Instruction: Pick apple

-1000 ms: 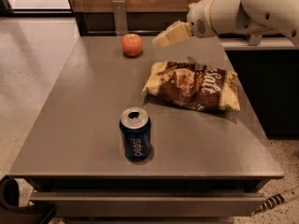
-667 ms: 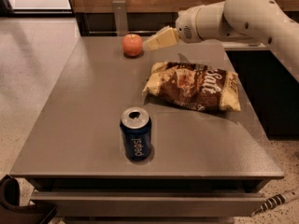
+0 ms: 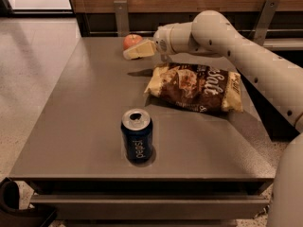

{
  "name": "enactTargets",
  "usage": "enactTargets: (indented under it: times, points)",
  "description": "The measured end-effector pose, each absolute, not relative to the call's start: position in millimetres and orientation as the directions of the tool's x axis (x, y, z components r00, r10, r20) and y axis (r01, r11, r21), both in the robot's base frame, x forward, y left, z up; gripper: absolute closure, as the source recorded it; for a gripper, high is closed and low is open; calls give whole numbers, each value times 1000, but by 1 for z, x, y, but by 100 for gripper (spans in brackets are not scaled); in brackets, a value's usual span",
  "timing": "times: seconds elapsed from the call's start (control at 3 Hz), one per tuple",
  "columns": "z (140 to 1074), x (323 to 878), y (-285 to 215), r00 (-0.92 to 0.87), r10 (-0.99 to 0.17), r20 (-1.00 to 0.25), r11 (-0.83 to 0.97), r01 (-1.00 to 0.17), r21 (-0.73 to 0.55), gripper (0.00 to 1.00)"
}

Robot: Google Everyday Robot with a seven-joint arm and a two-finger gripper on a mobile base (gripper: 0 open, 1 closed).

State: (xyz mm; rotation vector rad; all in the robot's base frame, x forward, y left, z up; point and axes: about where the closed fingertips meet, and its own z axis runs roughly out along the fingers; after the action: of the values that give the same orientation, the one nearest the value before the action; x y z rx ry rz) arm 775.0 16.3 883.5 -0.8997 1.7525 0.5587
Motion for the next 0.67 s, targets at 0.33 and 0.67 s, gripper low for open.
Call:
enactTargets:
  times: [0.33, 0.67]
  points:
    - [876, 790, 20, -185, -329, -926, 616, -785, -62, 0]
    - [868, 812, 27, -198, -345, -918, 617, -785, -62, 0]
